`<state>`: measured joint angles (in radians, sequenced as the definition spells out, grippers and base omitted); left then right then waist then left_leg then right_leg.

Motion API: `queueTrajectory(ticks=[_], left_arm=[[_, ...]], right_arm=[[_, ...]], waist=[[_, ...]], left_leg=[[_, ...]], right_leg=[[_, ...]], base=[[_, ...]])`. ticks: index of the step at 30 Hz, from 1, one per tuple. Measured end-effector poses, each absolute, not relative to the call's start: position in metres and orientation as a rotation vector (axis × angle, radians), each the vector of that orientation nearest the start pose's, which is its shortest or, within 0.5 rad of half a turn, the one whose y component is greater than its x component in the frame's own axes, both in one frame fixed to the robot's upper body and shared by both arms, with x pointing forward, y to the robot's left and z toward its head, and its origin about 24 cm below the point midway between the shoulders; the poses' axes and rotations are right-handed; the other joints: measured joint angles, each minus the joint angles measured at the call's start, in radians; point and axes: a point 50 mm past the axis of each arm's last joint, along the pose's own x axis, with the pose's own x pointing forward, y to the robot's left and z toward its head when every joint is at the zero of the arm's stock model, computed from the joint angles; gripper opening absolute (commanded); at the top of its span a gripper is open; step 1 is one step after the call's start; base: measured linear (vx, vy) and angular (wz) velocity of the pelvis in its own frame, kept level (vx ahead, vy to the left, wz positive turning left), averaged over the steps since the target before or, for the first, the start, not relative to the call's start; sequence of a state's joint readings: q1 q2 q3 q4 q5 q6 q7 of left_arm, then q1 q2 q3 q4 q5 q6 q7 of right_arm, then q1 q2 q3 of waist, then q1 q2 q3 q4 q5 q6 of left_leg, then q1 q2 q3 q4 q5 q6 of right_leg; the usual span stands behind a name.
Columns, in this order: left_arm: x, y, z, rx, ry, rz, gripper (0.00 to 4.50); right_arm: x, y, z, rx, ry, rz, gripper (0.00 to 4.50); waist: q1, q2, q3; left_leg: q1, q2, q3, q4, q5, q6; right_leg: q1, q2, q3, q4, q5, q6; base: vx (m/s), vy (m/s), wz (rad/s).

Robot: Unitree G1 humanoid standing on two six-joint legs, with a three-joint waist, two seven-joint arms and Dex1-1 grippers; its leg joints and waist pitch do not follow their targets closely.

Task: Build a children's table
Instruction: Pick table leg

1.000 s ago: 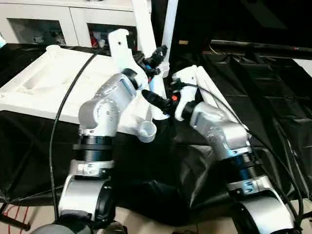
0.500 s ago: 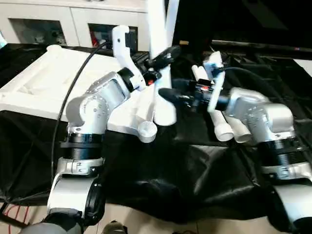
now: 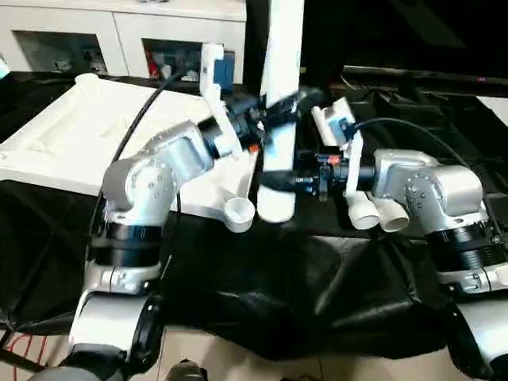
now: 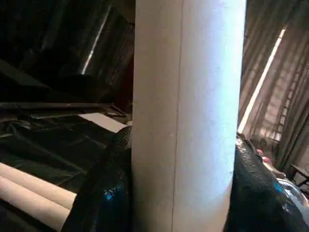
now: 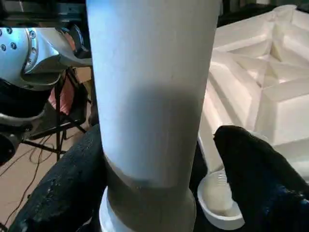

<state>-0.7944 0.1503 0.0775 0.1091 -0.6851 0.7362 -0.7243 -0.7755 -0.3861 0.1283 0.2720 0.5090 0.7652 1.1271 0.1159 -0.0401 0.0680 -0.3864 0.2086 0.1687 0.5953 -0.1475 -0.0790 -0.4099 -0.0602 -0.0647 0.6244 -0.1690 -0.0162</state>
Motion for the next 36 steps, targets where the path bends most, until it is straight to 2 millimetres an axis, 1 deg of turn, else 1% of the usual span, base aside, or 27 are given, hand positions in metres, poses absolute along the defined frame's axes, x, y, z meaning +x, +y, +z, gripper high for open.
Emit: queueTrajectory(ticks=[8, 10, 12, 13, 14, 15, 17, 18, 19, 25, 33, 34, 36], left_arm=[[0.325, 0.077, 0.213, -0.406, -0.054, -1.226, 1.88], [0.324, 0.075, 0.211, -0.408, -0.047, -1.239, 1.88], [0.324, 0.074, 0.210, -0.407, -0.042, -1.242, 1.88], [0.324, 0.074, 0.210, -0.405, -0.040, -1.244, 1.88], [0.323, 0.074, 0.210, -0.405, -0.039, -1.248, 1.88], [0.323, 0.074, 0.209, -0.404, -0.038, -1.255, 1.88], [0.322, 0.074, 0.209, -0.399, -0.036, -1.256, 1.88], [0.322, 0.074, 0.209, -0.397, -0.035, -1.259, 1.88], [0.322, 0.074, 0.209, -0.394, -0.033, -1.262, 1.88], [0.322, 0.074, 0.208, -0.394, -0.026, -1.264, 1.88], [0.323, 0.075, 0.208, -0.383, -0.028, -1.245, 1.88], [0.323, 0.075, 0.208, -0.383, -0.029, -1.242, 2.23], [0.324, 0.075, 0.208, -0.387, -0.028, -1.234, 2.58]], right_arm=[[0.326, -0.109, 0.160, 0.185, 0.337, 1.393, 3.62], [0.325, -0.109, 0.159, 0.185, 0.340, 1.401, 3.34], [0.323, -0.108, 0.158, 0.191, 0.344, 1.413, 3.24], [0.323, -0.107, 0.157, 0.198, 0.345, 1.417, 3.06], [0.322, -0.106, 0.156, 0.203, 0.347, 1.421, 3.06], [0.322, -0.104, 0.155, 0.208, 0.350, 1.426, 2.85], [0.321, -0.103, 0.155, 0.218, 0.352, 1.439, 2.75], [0.320, -0.102, 0.154, 0.224, 0.358, 1.443, 2.62], [0.320, -0.102, 0.154, 0.226, 0.361, 1.445, 2.62], [0.318, -0.101, 0.154, 0.224, 0.365, 1.454, 2.09], [0.318, -0.100, 0.154, 0.211, 0.359, 1.450, 1.96], [0.319, -0.101, 0.154, 0.211, 0.358, 1.449, 1.95], [0.319, -0.101, 0.153, 0.213, 0.356, 1.443, 1.95]], waist=[[0.001, 0.000, 0.000], [0.002, 0.000, 0.000], [0.001, 0.000, 0.000], [0.001, 0.000, 0.000], [0.001, 0.000, 0.000], [0.001, 0.000, 0.000], [0.001, 0.000, 0.000], [0.001, 0.000, 0.000], [0.001, 0.000, 0.000], [0.002, 0.000, 0.000], [0.002, 0.000, 0.000], [0.002, 0.000, 0.000], [0.002, 0.000, 0.000]], left_leg=[[0.000, 0.000, 0.000, 0.000, 0.000, 0.000], [0.000, 0.000, 0.000, 0.000, 0.000, 0.000], [0.000, 0.000, 0.000, 0.000, 0.000, 0.000], [0.000, 0.000, 0.000, 0.000, 0.000, 0.000], [0.000, 0.000, 0.000, 0.000, 0.000, 0.000], [0.000, 0.000, 0.000, 0.000, 0.000, 0.000], [0.000, 0.000, 0.000, 0.000, 0.000, 0.000], [0.000, 0.000, 0.000, 0.000, 0.000, 0.000], [0.000, 0.000, 0.000, 0.000, 0.000, 0.000], [0.000, 0.000, 0.000, 0.000, 0.000, 0.000], [0.000, 0.000, 0.000, 0.000, 0.000, 0.000], [0.000, 0.000, 0.000, 0.000, 0.000, 0.000], [0.000, 0.000, 0.000, 0.000, 0.000, 0.000]], right_leg=[[0.000, 0.000, 0.000, 0.000, 0.000, 0.000], [0.000, 0.000, 0.000, 0.000, 0.000, 0.000], [0.000, 0.000, 0.000, 0.000, 0.000, 0.000], [0.000, 0.000, 0.000, 0.000, 0.000, 0.000], [0.000, 0.000, 0.000, 0.000, 0.000, 0.000], [0.000, 0.000, 0.000, 0.000, 0.000, 0.000], [0.000, 0.000, 0.000, 0.000, 0.000, 0.000], [0.000, 0.000, 0.000, 0.000, 0.000, 0.000], [0.000, 0.000, 0.000, 0.000, 0.000, 0.000], [0.000, 0.000, 0.000, 0.000, 0.000, 0.000], [0.000, 0.000, 0.000, 0.000, 0.000, 0.000], [0.000, 0.000, 0.000, 0.000, 0.000, 0.000], [0.000, 0.000, 0.000, 0.000, 0.000, 0.000]], base=[[0.000, 0.000, 0.00], [0.000, 0.000, 0.00], [0.000, 0.000, 0.00], [0.000, 0.000, 0.00], [0.000, 0.000, 0.00], [0.000, 0.000, 0.00], [0.000, 0.000, 0.00], [0.000, 0.000, 0.00], [0.000, 0.000, 0.00], [0.000, 0.000, 0.00], [0.000, 0.000, 0.00], [0.000, 0.000, 0.00], [0.000, 0.000, 0.00]])
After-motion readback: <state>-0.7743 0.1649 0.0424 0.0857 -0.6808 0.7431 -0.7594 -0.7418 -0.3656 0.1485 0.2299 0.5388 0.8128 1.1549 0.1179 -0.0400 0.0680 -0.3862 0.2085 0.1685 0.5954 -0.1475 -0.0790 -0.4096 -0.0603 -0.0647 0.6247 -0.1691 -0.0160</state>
